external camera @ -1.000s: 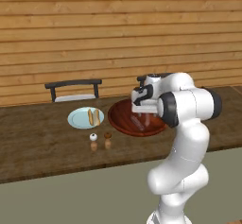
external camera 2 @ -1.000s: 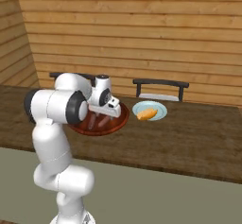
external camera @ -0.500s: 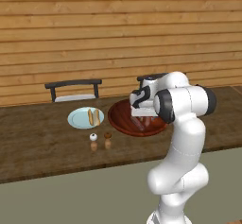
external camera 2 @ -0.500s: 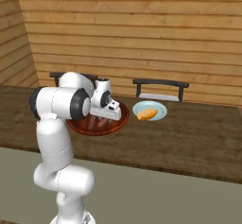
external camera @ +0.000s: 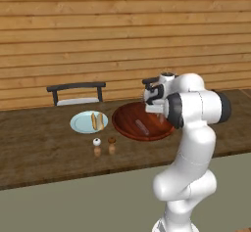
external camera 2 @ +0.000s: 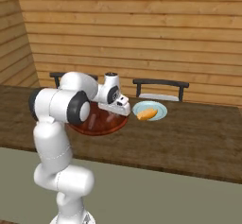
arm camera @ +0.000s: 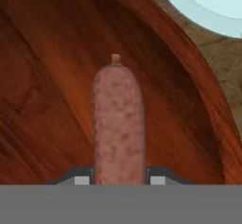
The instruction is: Place one bun and one sausage from the bowl on each plate.
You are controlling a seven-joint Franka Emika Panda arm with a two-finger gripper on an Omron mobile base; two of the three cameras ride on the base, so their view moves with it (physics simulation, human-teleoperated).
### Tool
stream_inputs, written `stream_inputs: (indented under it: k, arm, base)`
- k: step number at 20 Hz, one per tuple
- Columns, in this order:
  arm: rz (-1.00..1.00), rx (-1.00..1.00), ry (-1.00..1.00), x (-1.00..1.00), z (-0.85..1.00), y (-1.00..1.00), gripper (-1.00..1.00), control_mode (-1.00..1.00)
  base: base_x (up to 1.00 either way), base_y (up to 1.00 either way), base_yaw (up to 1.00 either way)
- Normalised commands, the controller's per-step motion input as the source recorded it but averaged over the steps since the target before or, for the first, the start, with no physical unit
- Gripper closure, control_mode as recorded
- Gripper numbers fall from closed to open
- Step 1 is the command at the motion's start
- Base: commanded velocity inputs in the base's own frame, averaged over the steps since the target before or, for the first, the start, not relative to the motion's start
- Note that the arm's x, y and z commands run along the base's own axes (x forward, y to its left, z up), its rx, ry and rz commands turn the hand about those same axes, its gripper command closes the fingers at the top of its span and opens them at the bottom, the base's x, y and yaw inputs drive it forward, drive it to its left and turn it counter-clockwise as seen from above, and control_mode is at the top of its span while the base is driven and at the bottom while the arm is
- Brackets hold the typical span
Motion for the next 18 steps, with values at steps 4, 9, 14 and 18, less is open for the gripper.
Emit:
stream_inputs:
  k: [4, 9, 14, 18]
  arm:
    - [-0.21, 0.0, -0.08, 0.62, 0.82, -0.68, 1.0, -1.0]
    - [-0.11, -0.01, 0.03, 0.34, 0.01, -0.19, 1.0, -1.0]
    - [-0.02, 0.0, -0.07, 0.57, 0.0, -0.36, 1.0, -1.0]
    - [-0.06, -0.03, -0.02, 0.68, -0.09, -0.46, 1.0, -1.0]
  base:
    - [0.0, 0.0, 0.0]
    - [0.0, 0.0, 0.0]
    - [0.0, 0.0, 0.0]
    - [0.0, 0.0, 0.0]
